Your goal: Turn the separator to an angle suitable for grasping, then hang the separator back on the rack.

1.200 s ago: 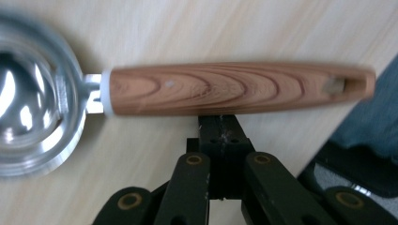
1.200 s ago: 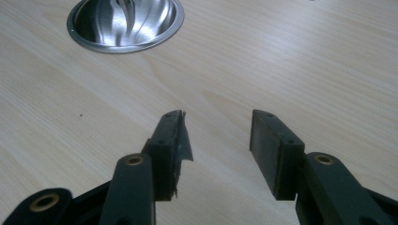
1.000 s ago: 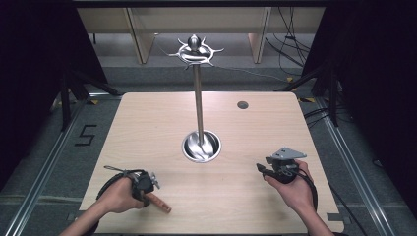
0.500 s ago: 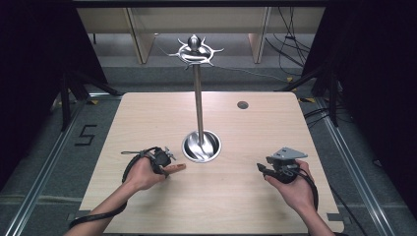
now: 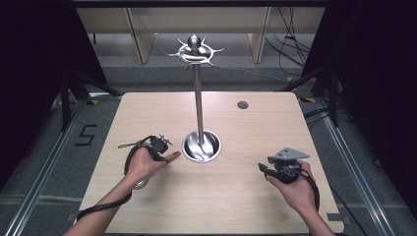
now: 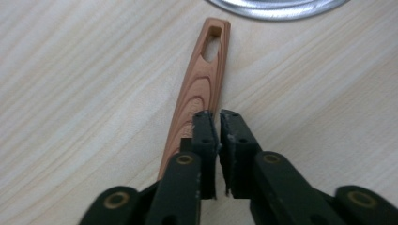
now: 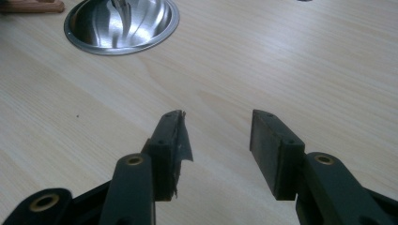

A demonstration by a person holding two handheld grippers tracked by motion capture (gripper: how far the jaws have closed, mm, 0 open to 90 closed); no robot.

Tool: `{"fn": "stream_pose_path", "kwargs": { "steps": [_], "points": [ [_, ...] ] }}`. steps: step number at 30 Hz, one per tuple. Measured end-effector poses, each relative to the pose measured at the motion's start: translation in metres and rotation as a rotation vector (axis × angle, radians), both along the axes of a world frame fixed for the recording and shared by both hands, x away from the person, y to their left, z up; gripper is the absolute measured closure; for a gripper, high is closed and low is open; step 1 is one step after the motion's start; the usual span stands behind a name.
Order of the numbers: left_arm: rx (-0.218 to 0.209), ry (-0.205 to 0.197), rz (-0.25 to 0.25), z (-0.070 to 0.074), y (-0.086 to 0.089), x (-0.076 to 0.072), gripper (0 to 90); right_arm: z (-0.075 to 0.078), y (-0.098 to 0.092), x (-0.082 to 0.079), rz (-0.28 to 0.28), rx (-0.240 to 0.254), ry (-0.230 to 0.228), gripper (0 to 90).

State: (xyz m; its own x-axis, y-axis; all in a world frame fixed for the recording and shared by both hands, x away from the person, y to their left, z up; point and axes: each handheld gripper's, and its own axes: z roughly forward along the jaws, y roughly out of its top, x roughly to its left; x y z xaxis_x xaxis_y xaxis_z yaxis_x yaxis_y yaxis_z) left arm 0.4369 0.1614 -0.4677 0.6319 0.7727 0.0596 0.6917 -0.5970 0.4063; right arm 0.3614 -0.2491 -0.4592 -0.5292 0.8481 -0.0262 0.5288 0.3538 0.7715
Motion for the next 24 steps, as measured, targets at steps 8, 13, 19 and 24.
{"fn": "stream_pose_path", "kwargs": {
  "steps": [8,13,19,24],
  "points": [
    [0.059,0.027,-0.117,0.022,0.019,-0.002,55.2,0.001,0.000,0.000,-0.018,0.001,0.008,55.2],
    [0.051,0.056,-0.127,0.021,0.023,0.000,50.9,0.003,0.001,-0.002,-0.015,0.005,0.040,55.1],
    [0.080,0.100,-0.157,0.012,0.019,0.007,49.4,0.000,-0.003,0.001,-0.009,-0.001,0.007,55.0],
    [0.083,0.113,-0.176,0.007,0.016,0.011,49.7,0.001,-0.003,0.001,-0.015,0.006,-0.003,54.9]
  ]
}}
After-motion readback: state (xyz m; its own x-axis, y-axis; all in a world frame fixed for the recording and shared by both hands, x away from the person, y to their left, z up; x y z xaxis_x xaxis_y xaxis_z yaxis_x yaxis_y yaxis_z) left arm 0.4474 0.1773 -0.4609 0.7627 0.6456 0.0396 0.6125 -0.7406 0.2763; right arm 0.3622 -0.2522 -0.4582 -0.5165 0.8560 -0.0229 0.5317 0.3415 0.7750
